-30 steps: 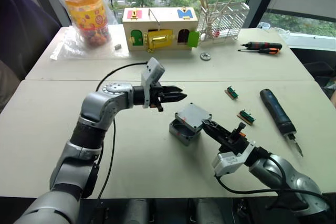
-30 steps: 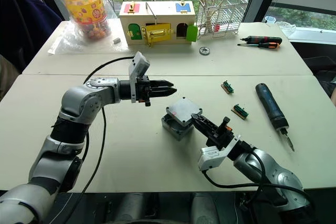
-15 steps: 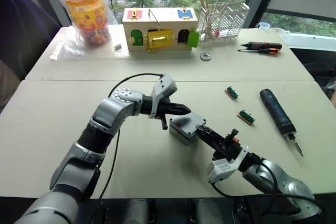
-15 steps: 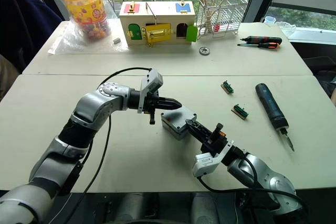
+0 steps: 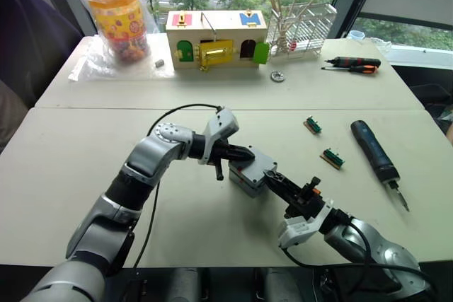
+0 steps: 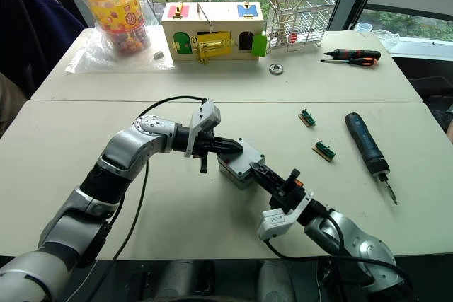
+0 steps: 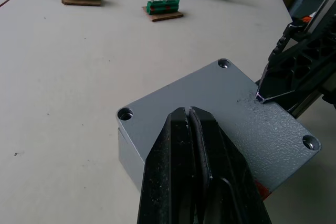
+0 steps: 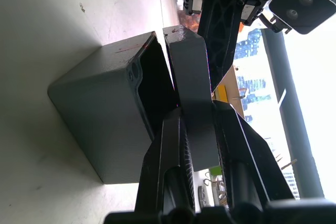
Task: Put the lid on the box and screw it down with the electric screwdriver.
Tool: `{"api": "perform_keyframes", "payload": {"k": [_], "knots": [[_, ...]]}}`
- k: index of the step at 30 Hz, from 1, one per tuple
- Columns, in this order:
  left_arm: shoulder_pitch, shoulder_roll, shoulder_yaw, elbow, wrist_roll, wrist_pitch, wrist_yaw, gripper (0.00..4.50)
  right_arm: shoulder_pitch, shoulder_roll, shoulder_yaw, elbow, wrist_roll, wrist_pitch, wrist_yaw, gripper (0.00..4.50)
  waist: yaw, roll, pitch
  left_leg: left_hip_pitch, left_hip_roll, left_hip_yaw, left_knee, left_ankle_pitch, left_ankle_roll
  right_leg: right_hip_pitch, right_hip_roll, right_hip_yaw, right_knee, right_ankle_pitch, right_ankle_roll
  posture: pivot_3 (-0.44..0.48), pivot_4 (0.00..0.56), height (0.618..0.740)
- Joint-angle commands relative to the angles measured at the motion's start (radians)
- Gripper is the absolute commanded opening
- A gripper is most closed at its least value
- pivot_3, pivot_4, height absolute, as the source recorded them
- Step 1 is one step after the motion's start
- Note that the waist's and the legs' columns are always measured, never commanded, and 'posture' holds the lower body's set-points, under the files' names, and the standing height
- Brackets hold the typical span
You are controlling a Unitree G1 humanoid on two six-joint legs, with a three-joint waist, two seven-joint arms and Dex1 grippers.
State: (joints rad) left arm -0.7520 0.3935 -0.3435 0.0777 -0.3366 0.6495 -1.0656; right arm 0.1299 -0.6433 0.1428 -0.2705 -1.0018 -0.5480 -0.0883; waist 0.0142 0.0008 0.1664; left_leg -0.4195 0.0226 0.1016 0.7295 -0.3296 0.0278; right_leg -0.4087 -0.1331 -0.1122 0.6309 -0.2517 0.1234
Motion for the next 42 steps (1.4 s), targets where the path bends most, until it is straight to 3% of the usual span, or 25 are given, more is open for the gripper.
{"api": "perform_keyframes", "payload": {"k": [1, 22, 42], "knots": [[-0.003, -0.009, 0.011, -0.013, 0.002, -0.017, -0.004, 0.04, 0.027, -0.019, 0.001, -0.004, -0.013, -0.002, -0.016, 0.10, 0.000, 0.000, 0.000, 0.000, 0.000, 0.000, 0.000, 0.000, 0.000, 0.000, 0.000, 0.000, 0.000, 0.000, 0.000, 0.000, 0.150, 0.708], [-0.006, -0.041, 0.046, -0.015, -0.015, -0.015, 0.005, 0.04, 0.049, -0.020, -0.026, -0.035, -0.035, 0.041, -0.103, 0.10, -0.001, 0.000, 0.000, 0.000, 0.000, 0.000, 0.000, 0.000, 0.000, 0.000, 0.000, 0.000, 0.000, 0.000, 0.000, 0.000, 0.150, 0.708], [0.018, -0.025, -0.011, -0.007, 0.048, -0.058, -0.022, 0.04, 0.058, -0.019, 0.021, -0.037, -0.062, 0.053, -0.085, 0.10, -0.001, 0.000, 0.000, 0.000, 0.000, 0.000, 0.000, 0.000, 0.000, 0.000, 0.000, 0.000, 0.000, 0.000, 0.000, 0.000, 0.150, 0.708]]}}
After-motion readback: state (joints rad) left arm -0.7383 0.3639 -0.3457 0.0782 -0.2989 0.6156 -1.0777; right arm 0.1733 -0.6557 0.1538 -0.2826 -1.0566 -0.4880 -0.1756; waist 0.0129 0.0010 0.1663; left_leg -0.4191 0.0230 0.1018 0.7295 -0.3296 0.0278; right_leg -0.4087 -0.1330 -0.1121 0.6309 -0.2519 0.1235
